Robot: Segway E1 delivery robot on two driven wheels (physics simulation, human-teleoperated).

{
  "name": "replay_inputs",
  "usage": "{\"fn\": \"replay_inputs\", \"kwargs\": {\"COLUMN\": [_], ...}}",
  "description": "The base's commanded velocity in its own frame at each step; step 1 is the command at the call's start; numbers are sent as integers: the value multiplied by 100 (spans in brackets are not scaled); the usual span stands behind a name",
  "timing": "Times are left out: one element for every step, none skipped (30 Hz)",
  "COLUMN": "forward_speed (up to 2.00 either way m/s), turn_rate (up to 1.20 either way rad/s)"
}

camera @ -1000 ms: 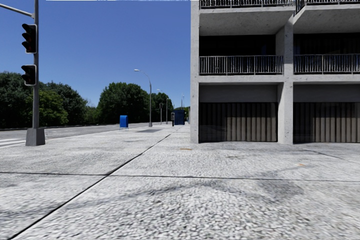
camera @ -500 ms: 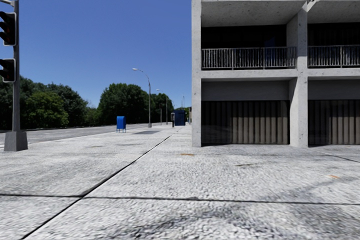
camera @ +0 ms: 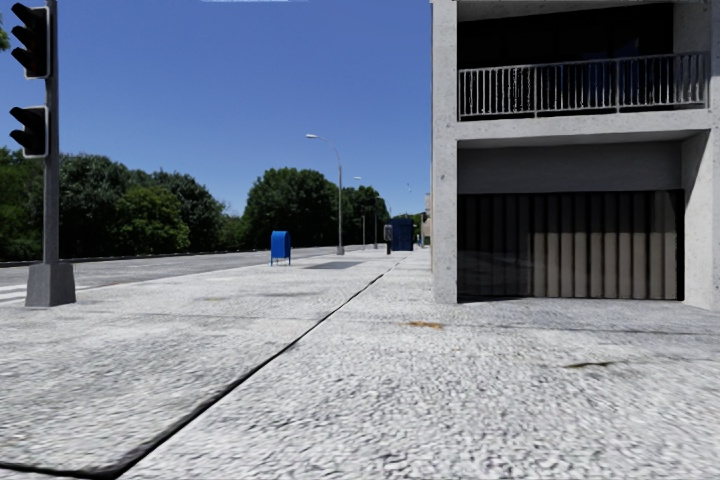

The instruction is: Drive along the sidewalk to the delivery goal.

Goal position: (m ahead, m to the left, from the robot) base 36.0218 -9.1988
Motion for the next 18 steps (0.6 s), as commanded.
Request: {"fn": "replay_inputs", "kwargs": {"forward_speed": [200, 200, 200, 200, 200, 200, 200, 200, 200, 200, 200, 200, 200, 200, 200, 200, 200, 200], "turn_rate": [38, 38, 38, 38, 38, 38, 37, 19, 10, 10, 8, 4, 0, 0, 0, 0, 0, 0]}}
